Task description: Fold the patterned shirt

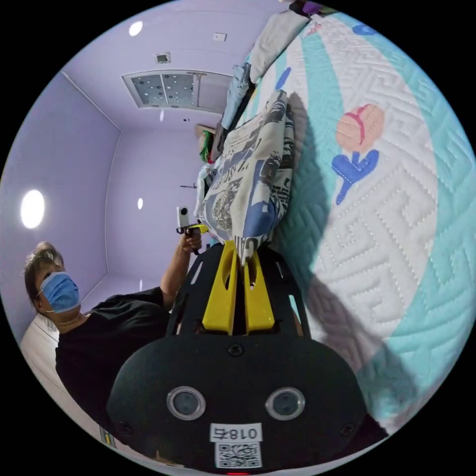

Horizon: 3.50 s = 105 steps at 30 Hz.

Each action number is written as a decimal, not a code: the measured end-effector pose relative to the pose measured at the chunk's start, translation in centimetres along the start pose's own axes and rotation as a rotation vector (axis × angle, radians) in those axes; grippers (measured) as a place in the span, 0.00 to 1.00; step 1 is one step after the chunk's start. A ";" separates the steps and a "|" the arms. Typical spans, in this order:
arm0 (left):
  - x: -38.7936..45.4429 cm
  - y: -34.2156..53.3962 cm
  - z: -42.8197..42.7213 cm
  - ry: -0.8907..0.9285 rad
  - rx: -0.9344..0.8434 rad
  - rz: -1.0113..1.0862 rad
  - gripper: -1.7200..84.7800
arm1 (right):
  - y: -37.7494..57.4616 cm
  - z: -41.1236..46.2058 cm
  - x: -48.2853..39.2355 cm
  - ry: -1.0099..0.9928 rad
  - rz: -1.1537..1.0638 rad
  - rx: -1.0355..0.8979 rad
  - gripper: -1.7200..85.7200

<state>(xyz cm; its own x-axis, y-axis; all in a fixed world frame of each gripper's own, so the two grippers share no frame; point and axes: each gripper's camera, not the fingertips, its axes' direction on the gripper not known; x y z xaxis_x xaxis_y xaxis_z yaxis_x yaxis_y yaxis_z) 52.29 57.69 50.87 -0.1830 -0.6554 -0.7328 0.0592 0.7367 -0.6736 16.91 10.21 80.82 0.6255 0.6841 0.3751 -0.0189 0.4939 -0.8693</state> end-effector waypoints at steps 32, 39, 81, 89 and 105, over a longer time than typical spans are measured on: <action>9.1 1.4 -2.0 0.017 0.614 0.028 0.08 | -6.8 -0.2 -1.4 0.206 -0.167 0.333 0.12; 10.9 15.3 1.5 -0.112 0.805 -0.382 0.14 | 3.0 -0.7 3.9 0.166 0.127 0.457 0.16; 10.6 23.0 9.8 0.102 0.888 -0.489 0.16 | 0.0 4.5 11.1 -0.280 0.199 0.505 0.16; 9.5 23.9 9.4 0.067 0.888 -0.502 0.16 | -2.8 5.6 10.1 -0.286 0.174 0.483 0.15; 1.9 24.8 8.9 0.069 0.909 -0.535 0.16 | -4.1 6.7 8.4 -0.276 0.161 0.464 0.14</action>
<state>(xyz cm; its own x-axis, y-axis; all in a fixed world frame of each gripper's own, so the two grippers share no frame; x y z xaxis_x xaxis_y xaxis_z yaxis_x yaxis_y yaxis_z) 62.12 73.28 31.94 -0.4559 -0.8261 -0.3313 0.6621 -0.0661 -0.7465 17.03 17.57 89.68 0.3602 0.8548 0.3737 -0.4771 0.5130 -0.7136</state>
